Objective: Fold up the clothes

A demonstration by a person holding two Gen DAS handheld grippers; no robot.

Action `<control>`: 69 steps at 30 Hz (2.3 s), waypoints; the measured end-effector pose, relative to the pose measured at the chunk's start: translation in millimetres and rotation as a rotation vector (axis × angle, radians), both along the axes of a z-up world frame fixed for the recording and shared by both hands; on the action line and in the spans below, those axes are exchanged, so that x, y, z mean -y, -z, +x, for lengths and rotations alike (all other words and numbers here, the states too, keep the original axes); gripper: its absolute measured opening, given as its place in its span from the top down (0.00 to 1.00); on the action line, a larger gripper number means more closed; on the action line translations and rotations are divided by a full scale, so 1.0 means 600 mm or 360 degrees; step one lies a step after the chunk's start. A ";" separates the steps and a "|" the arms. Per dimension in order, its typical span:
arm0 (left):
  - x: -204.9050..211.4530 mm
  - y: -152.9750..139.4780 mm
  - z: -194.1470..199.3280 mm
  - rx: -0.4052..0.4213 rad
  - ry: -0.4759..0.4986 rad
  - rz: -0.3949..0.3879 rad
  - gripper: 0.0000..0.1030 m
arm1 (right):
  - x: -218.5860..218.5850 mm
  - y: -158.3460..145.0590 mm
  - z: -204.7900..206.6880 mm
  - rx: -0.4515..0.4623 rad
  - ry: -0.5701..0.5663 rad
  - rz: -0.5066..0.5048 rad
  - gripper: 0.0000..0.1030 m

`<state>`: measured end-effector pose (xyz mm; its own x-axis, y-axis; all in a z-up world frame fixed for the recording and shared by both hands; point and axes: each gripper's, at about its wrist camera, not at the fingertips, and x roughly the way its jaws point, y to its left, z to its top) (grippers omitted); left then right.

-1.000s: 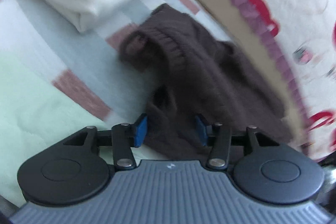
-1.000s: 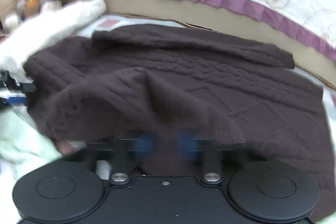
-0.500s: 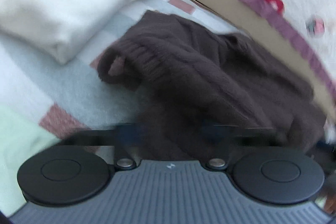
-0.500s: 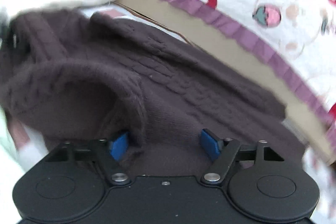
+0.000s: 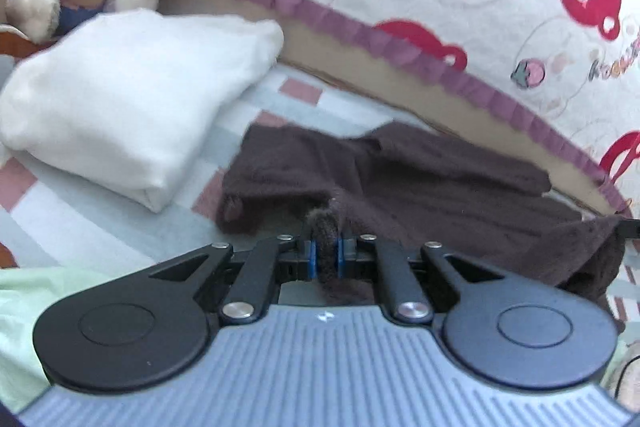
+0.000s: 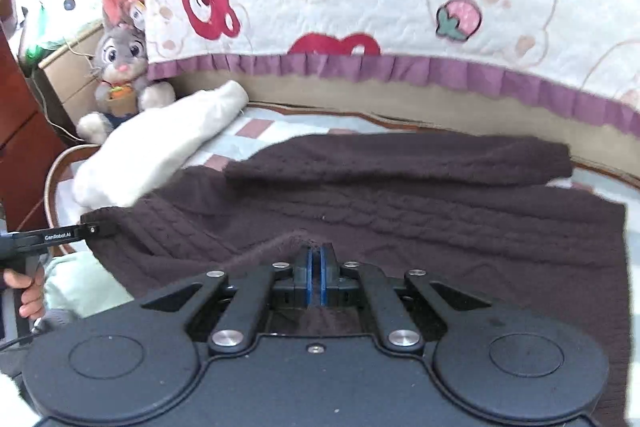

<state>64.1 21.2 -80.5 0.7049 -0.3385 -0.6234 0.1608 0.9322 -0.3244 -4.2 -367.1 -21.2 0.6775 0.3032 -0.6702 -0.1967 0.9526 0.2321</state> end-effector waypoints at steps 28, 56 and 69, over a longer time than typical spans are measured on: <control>0.091 -0.003 -0.025 -0.0004 0.0619 0.0174 0.54 | 0.026 0.081 -0.028 -0.0622 -0.0222 -0.0139 0.45; 0.157 0.125 0.003 -0.0233 0.0497 0.0604 0.50 | 0.013 0.015 -0.011 -0.0802 -0.0474 -0.0263 0.75; 0.039 0.105 0.029 -0.0282 0.0050 0.0550 0.44 | 0.045 0.067 0.050 -0.0694 -0.0119 -0.0989 0.58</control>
